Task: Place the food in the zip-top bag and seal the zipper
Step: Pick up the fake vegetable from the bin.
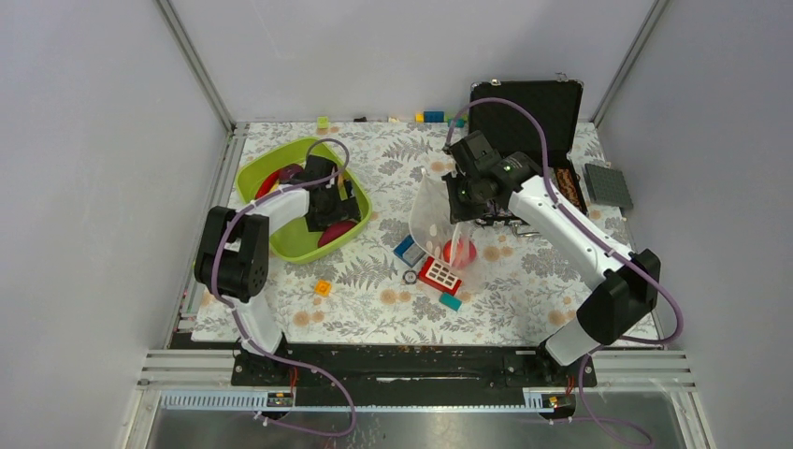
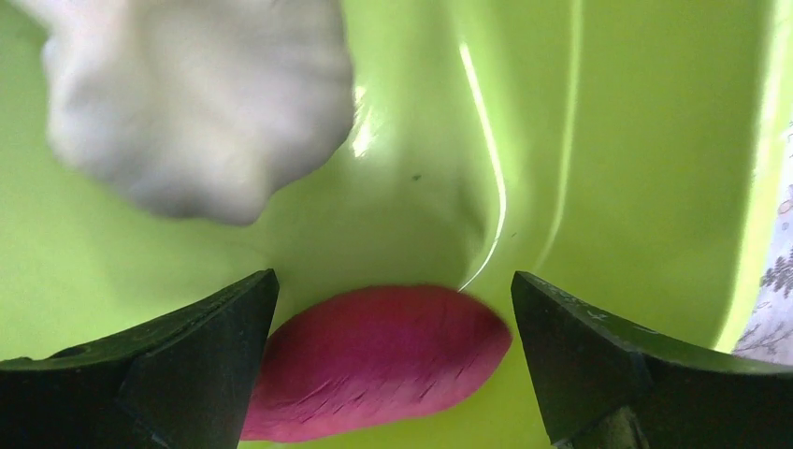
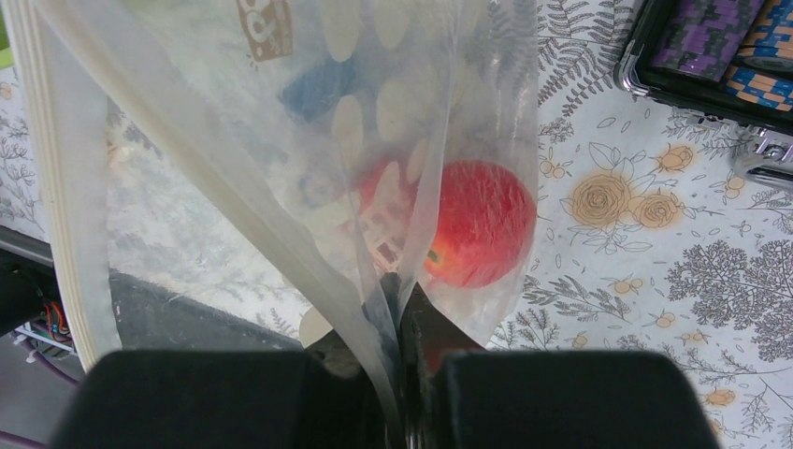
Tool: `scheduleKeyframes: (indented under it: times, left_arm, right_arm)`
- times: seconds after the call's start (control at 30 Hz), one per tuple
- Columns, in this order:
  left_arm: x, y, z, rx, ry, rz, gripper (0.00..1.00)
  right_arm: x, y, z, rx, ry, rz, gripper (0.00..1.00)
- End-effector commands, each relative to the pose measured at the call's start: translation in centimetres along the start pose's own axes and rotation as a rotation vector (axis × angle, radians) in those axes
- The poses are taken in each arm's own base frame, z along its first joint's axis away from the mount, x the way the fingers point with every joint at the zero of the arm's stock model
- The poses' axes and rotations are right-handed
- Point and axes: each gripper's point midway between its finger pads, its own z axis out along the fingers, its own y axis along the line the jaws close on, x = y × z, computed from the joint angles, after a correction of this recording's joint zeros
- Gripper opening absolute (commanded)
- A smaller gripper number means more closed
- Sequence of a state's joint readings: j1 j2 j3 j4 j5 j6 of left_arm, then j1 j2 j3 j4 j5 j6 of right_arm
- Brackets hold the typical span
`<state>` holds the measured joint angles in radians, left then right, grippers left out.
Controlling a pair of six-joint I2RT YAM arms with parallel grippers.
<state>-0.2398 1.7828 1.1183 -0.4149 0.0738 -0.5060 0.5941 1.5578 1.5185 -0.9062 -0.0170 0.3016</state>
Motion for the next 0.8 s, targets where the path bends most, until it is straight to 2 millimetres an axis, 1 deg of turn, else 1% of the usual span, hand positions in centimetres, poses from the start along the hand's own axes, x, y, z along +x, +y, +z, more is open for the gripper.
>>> scheduleKeyframes:
  times: [0.0,0.07,0.13,0.27,0.43,0.53,0.63,0.73,0.77]
  left_arm:
    - [-1.2,-1.6,1.3,-0.003,-0.011,0.022,0.99]
    - [-1.9,-1.6,1.7,-0.054,-0.032,0.019,0.98]
    - [-3.0,-0.9,1.6,-0.131,-0.08,-0.007,0.95]
    - [-5.0,0.8,0.6,-0.247,-0.184,-0.055,0.87]
    - [-6.6,2.7,-0.7,-0.354,-0.27,-0.089,0.85]
    - [-7.2,3.1,-1.0,-0.357,-0.283,-0.114,0.85]
    - [-7.9,3.3,-1.9,-0.346,-0.298,-0.126,0.85]
    - [-9.0,2.4,-3.0,-0.272,-0.327,-0.092,0.87]
    - [-9.3,1.8,-3.2,-0.234,-0.338,-0.074,0.88]
  right_arm:
    - [-0.9,-0.2,-0.4,0.017,0.0,-0.007,0.09]
    - [-1.2,-0.2,-0.6,0.015,-0.008,-0.004,0.09]
    - [-1.4,-0.1,-0.7,0.014,-0.01,-0.003,0.09]
    - [-1.7,-0.6,-0.7,0.044,-0.012,-0.001,0.09]
    - [-2.0,-0.6,-0.5,0.054,-0.006,0.001,0.09]
    - [-2.4,-0.4,-0.4,0.051,-0.005,0.003,0.09]
    - [-2.7,-0.1,-0.4,0.047,-0.002,0.002,0.09]
    - [-3.1,-0.2,-0.4,0.052,-0.001,0.0,0.09]
    - [-3.3,-0.2,-0.4,0.055,-0.004,-0.001,0.09]
